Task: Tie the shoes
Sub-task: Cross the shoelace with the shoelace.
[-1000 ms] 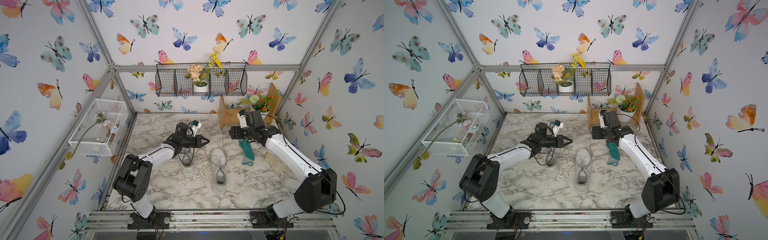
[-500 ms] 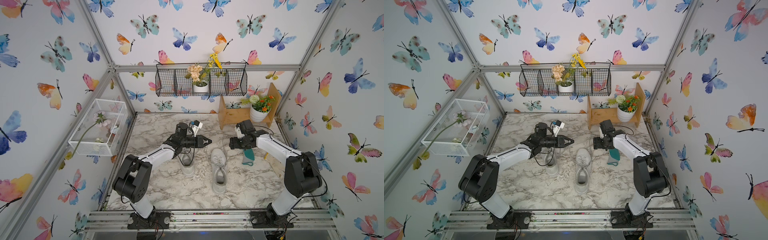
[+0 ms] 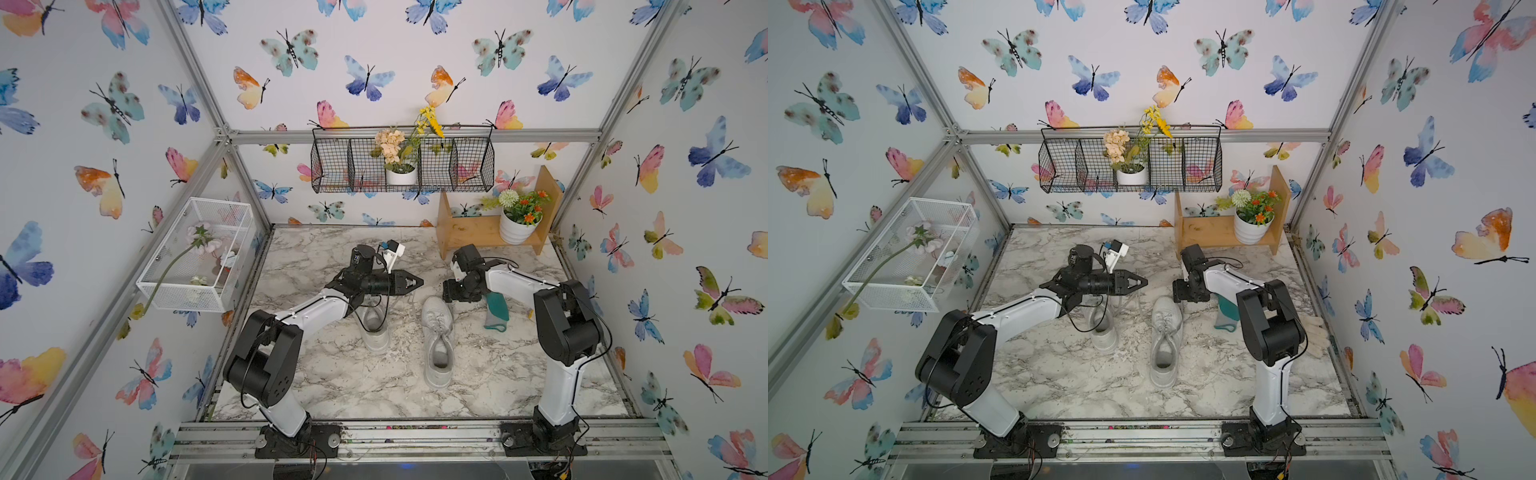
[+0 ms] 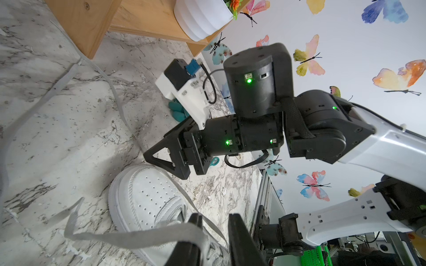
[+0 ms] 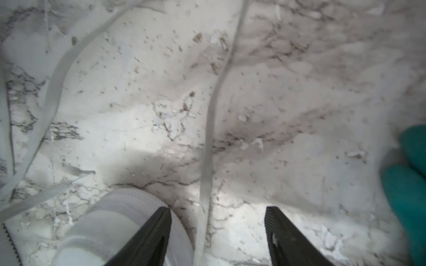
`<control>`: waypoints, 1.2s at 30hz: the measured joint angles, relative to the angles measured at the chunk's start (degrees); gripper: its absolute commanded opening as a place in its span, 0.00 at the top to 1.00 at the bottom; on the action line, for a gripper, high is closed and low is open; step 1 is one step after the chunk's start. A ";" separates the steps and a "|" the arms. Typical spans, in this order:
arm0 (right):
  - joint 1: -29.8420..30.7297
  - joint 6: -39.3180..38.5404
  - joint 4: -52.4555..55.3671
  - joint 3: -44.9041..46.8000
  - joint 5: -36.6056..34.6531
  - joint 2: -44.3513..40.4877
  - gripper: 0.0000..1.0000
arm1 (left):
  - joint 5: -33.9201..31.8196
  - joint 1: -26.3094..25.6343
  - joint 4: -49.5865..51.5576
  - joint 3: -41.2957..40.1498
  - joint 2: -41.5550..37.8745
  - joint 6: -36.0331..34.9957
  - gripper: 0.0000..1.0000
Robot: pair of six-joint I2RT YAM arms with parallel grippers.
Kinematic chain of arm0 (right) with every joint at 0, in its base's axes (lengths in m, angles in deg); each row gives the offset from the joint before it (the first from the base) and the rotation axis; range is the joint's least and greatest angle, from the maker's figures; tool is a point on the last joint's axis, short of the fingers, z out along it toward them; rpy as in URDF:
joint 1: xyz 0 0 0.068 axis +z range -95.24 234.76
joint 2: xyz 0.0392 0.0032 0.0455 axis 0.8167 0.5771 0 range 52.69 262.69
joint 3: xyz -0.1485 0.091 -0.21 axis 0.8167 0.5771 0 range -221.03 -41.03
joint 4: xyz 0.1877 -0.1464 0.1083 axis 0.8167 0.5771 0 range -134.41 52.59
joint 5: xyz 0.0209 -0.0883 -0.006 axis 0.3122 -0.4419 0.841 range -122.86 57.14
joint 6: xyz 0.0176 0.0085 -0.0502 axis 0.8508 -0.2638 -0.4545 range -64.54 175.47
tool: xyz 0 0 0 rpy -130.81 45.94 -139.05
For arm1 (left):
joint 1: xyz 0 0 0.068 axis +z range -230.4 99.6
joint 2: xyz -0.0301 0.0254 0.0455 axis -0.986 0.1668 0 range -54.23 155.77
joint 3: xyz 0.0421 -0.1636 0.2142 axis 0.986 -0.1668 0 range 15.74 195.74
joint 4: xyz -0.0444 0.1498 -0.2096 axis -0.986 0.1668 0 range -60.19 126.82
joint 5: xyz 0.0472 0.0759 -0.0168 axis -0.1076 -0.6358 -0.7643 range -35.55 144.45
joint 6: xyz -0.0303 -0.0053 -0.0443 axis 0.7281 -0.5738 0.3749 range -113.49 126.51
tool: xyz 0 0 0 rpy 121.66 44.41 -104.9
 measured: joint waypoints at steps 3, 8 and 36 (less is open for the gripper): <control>0.42 0.02 -0.59 -2.75 -0.44 2.71 0.39 | 0.00 0.00 0.11 0.00 0.00 0.00 0.73; 0.57 -0.22 -0.81 -6.03 -2.10 6.21 0.50 | -0.02 -0.02 0.48 0.00 0.00 -0.02 0.73; 1.20 -2.60 3.52 2.91 4.39 -28.70 0.98 | 0.44 -3.30 3.63 1.05 0.00 -6.21 0.72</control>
